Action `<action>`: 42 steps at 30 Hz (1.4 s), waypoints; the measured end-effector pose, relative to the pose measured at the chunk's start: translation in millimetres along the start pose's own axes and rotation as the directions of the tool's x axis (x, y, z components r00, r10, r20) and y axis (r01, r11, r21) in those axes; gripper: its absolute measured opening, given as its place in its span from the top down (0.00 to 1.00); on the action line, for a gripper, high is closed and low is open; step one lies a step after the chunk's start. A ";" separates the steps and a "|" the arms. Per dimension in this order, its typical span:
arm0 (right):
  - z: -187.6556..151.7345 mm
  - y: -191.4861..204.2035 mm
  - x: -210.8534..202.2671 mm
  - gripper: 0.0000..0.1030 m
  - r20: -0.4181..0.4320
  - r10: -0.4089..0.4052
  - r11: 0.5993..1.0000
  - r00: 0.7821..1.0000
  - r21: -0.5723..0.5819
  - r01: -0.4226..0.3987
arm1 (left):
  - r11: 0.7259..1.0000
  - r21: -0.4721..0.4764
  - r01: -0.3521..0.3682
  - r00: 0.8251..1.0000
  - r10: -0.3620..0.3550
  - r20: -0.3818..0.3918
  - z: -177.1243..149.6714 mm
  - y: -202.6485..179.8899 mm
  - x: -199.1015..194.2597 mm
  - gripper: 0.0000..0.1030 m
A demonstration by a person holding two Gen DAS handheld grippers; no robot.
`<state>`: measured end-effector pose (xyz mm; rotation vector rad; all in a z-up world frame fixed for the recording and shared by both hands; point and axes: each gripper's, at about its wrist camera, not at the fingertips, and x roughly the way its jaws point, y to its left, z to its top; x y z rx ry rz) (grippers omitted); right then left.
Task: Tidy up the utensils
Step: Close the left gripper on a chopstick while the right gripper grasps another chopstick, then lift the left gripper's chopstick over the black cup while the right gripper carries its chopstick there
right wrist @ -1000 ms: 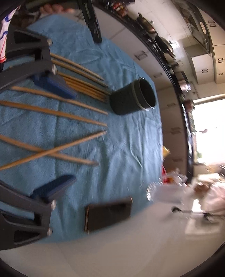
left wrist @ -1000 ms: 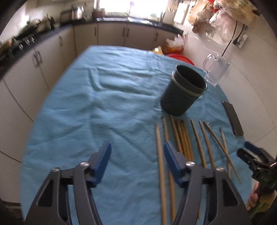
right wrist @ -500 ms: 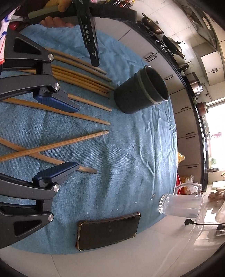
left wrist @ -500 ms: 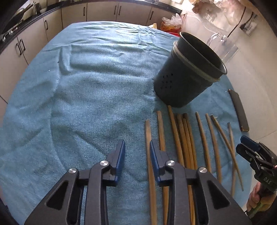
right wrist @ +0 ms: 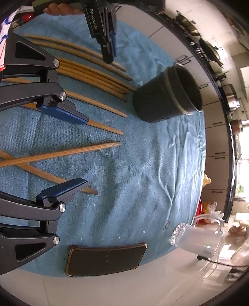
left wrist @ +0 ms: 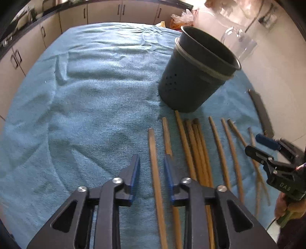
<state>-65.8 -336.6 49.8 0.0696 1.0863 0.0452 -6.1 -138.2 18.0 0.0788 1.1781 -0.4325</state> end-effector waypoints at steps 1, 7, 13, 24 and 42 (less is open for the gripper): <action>-0.1 0.8 2.1 0.38 -0.006 -0.006 1.000 1.000 -0.008 0.006 | 1.000 0.013 -0.015 1.000 0.014 0.002 0.8 -2.1 2.2 0.86; 6.6 6.2 12.8 0.44 -0.050 -0.043 0.998 0.998 -0.056 0.040 | 1.000 0.004 -0.004 1.000 0.004 -0.011 2.0 4.5 2.8 0.88; 23.4 10.0 27.1 0.49 -0.106 -0.049 0.996 0.993 -0.079 0.040 | 1.000 0.019 -0.018 1.000 0.018 -0.011 5.9 1.9 4.5 0.88; 27.1 8.8 -3.3 0.93 -0.030 0.040 0.999 0.999 0.003 -0.040 | 0.998 -0.059 0.037 0.995 -0.031 0.096 -7.8 17.3 -38.4 0.93; -25.5 46.7 -163.1 0.93 0.362 0.059 0.998 0.930 0.003 -0.064 | 0.999 0.053 0.002 0.863 -0.029 0.504 -86.8 -9.5 -207.9 0.94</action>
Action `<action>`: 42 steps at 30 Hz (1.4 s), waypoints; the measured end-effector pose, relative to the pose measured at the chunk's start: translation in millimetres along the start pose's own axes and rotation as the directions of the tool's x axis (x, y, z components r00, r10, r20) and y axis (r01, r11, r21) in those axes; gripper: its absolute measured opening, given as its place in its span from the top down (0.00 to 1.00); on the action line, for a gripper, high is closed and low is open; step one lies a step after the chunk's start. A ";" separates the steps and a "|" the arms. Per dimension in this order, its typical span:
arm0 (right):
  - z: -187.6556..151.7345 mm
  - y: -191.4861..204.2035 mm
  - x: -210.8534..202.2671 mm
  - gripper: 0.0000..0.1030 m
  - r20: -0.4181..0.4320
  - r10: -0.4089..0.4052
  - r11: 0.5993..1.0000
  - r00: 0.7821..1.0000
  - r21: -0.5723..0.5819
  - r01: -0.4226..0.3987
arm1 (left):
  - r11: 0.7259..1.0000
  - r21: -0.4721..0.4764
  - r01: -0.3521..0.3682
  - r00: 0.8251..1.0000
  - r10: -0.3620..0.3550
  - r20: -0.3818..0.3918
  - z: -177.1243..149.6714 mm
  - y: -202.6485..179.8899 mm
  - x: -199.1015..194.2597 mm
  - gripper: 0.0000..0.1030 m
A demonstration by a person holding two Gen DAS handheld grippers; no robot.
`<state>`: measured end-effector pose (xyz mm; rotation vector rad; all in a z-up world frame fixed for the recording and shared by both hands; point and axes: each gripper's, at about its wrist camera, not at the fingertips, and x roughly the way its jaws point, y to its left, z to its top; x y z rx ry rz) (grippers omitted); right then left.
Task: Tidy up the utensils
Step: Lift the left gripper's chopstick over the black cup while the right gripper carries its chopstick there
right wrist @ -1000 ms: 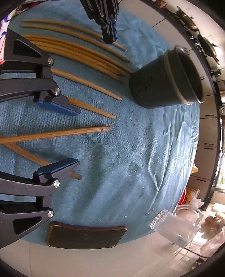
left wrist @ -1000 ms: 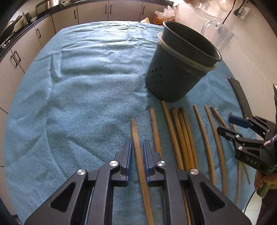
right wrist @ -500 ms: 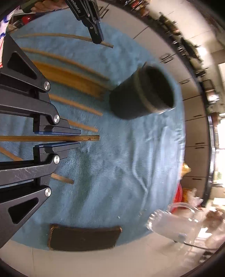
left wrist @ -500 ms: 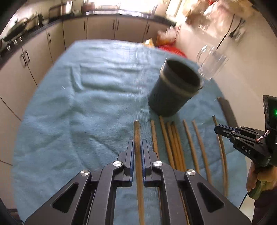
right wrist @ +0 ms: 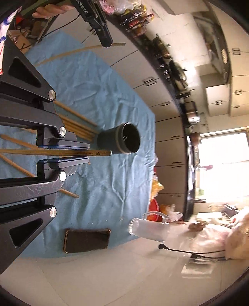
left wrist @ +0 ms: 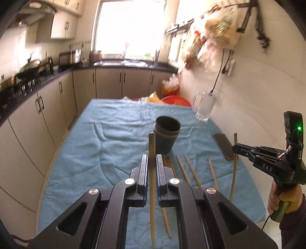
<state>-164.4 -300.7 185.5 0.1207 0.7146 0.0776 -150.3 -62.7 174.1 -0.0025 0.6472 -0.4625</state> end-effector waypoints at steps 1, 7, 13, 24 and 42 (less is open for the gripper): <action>0.6 1.0 -5.7 0.93 0.015 0.004 1.000 1.000 0.002 -0.004 | 1.000 0.008 0.001 1.000 -0.001 0.015 0.3 -3.3 -6.6 0.94; 6.5 5.4 -29.3 0.93 0.081 0.031 0.999 0.996 0.015 -0.032 | 0.999 0.019 0.035 0.996 -0.036 0.076 10.6 -14.8 -31.7 0.94; 21.6 7.4 -39.3 0.93 0.140 0.052 0.998 0.989 0.023 -0.056 | 0.998 0.016 0.060 0.994 -0.061 0.090 29.7 -19.2 -28.6 0.94; 79.0 2.4 -33.3 0.93 0.221 0.075 0.996 0.972 0.031 -0.083 | 0.997 0.002 0.077 0.992 -0.077 0.096 82.0 -15.7 -3.3 0.94; 164.4 -16.8 30.8 0.93 0.337 0.036 0.986 0.941 0.141 -0.089 | 0.999 0.014 0.042 0.986 -0.044 0.162 178.3 -34.5 71.9 0.94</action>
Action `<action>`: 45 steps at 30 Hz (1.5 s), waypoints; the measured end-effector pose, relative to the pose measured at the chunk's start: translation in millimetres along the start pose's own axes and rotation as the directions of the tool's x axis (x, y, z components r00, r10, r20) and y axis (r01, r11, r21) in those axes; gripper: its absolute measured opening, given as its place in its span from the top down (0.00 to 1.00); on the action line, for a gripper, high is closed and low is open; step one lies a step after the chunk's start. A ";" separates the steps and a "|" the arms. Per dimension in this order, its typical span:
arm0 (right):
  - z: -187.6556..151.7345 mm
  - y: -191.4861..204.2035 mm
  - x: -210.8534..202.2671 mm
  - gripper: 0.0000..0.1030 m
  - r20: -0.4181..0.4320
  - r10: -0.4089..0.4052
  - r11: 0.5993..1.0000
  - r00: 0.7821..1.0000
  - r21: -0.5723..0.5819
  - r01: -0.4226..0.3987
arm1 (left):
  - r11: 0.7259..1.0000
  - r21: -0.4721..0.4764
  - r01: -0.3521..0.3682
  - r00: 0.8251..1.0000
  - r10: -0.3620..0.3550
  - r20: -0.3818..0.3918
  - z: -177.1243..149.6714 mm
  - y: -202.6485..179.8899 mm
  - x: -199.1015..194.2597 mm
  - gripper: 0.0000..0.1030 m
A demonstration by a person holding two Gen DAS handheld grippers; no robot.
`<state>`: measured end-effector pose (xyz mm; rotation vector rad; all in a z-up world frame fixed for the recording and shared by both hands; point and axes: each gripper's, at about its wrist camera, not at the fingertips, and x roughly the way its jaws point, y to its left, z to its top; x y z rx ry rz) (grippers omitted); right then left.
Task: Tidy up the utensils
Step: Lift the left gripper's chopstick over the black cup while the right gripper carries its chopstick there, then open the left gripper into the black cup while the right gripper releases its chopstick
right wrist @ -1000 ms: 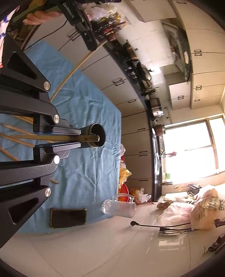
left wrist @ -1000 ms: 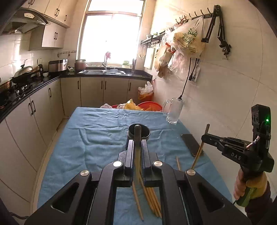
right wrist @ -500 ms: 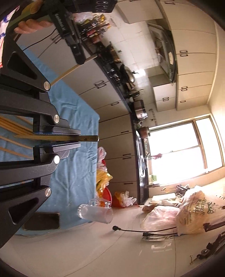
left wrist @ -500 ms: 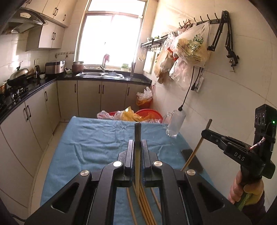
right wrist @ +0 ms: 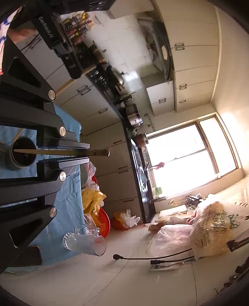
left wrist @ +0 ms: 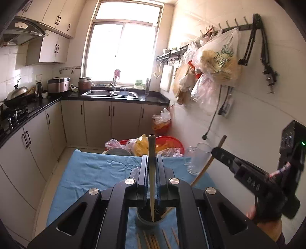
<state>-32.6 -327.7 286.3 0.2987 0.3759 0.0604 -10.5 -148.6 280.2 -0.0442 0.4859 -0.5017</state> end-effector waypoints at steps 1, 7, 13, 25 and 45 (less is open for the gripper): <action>-3.4 -1.2 7.8 0.93 -0.014 -0.008 1.000 1.000 -0.002 0.008 | 1.000 -0.003 -0.002 1.000 0.002 -0.012 0.0 0.8 9.6 0.94; -35.7 -17.8 56.6 0.93 -0.144 -0.033 0.999 0.989 0.010 0.035 | 0.999 -0.045 -0.011 0.987 0.004 -0.158 -21.9 11.3 71.0 0.94; -55.4 -31.9 86.0 0.92 -0.219 -0.067 0.998 0.973 -0.004 0.068 | 0.996 -0.081 -0.026 0.971 0.006 -0.241 -45.1 25.8 94.0 0.94; -46.7 -34.6 65.0 0.51 -0.186 -0.110 0.994 0.976 0.000 0.112 | 0.995 -0.072 -0.070 0.991 0.061 -0.122 -31.8 30.6 38.5 0.57; -149.4 -106.8 -22.3 0.30 -0.398 -0.224 0.965 0.890 0.037 0.260 | 0.988 -0.082 -0.131 0.959 0.105 -0.264 -145.7 66.2 -27.0 0.43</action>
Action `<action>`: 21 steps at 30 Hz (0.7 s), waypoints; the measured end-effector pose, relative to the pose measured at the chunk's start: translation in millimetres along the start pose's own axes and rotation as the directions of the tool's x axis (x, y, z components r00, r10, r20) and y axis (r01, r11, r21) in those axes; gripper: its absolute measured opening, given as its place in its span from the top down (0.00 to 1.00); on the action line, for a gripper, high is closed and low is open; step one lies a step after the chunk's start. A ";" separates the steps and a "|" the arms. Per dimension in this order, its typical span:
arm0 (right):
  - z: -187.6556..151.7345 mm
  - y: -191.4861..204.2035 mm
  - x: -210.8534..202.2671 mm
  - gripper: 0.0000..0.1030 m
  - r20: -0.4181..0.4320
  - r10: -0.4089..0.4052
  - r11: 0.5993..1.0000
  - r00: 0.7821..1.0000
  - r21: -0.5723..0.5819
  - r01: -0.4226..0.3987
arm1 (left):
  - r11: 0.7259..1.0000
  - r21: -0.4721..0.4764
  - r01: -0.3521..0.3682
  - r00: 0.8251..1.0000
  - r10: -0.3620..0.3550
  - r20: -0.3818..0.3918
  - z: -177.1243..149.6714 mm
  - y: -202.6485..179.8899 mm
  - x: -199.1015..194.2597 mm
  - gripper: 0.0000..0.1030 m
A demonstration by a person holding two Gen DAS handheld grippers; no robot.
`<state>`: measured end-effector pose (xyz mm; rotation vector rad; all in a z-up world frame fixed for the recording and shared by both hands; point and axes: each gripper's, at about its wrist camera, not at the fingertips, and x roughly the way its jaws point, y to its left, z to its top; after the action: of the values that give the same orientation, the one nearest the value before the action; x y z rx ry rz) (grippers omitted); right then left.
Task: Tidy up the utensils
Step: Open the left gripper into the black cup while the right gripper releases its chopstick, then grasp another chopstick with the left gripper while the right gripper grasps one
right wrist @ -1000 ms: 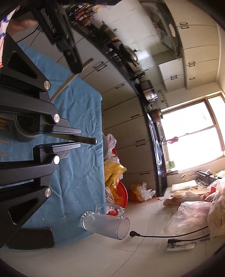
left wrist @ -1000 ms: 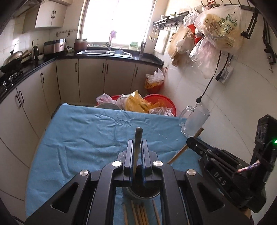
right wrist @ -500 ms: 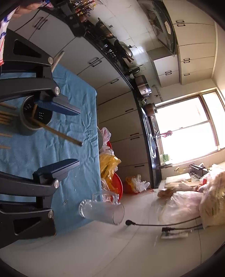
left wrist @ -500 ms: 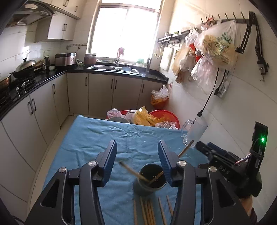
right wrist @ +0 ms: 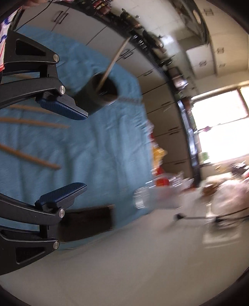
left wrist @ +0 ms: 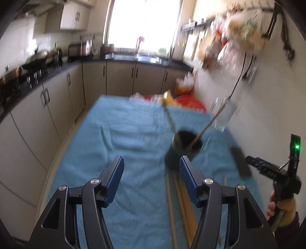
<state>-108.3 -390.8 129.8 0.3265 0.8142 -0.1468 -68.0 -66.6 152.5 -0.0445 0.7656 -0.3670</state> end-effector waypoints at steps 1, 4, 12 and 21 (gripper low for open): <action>-9.9 -6.7 8.0 0.30 -0.040 -0.009 1.000 0.999 0.012 0.009 | 1.000 -0.001 0.000 0.999 0.000 -0.033 -8.2 0.1 10.4 0.43; -32.3 -15.8 28.4 0.38 -0.133 -0.025 1.000 0.991 0.005 0.026 | 1.000 0.012 0.006 0.989 -0.004 -0.149 -32.8 -3.3 46.6 0.45; -59.0 -16.8 57.7 0.45 -0.217 -0.043 0.999 0.975 -0.035 0.037 | 0.997 0.071 0.013 0.948 0.010 -0.317 -62.5 -28.3 118.6 0.67; -52.1 -6.0 77.6 0.54 -0.223 -0.104 0.991 0.969 -0.111 0.081 | 0.991 0.135 -0.014 0.934 0.061 -0.353 -54.9 -48.0 163.3 0.67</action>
<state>-93.0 -379.0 38.1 0.2120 1.0622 -0.1565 -12.4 -162.0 11.7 0.1651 1.0988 -0.3936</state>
